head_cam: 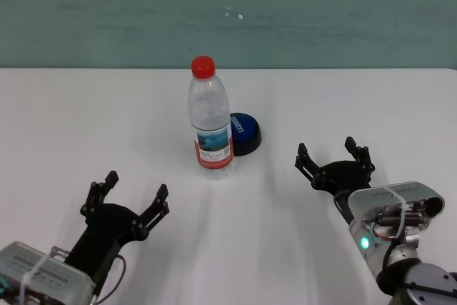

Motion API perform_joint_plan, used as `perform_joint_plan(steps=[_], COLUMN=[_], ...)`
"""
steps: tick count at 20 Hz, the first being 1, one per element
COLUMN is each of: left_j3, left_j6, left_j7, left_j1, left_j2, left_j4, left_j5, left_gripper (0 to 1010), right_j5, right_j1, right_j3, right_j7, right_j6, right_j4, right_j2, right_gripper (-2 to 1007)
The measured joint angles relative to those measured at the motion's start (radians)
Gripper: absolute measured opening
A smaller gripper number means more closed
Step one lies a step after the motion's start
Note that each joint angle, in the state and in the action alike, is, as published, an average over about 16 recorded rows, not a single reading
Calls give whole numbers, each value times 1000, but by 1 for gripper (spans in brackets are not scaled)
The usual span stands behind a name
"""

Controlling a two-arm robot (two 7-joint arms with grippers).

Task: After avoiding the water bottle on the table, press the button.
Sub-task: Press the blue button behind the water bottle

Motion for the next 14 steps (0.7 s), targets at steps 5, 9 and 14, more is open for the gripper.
perform_joint_plan(steps=[5,9,14], left_j3=[1,2,3], left_j6=[-2,-3,-3], left_j7=[-2,-3,-4], left_j1=[0,1,1], left_j2=[1,2,2], left_j4=[0,1,1], left_j5=[-1,-2,-3], left_gripper=[1000,1000,1000], right_j5=[0,0,-5], right_j1=[0,0,0], right_j3=[0,0,0], right_j7=[0,0,13], right_j6=[0,0,2], right_j4=[0,0,-5], right_j2=[0,0,5], right_gripper=[1004,1004,1004])
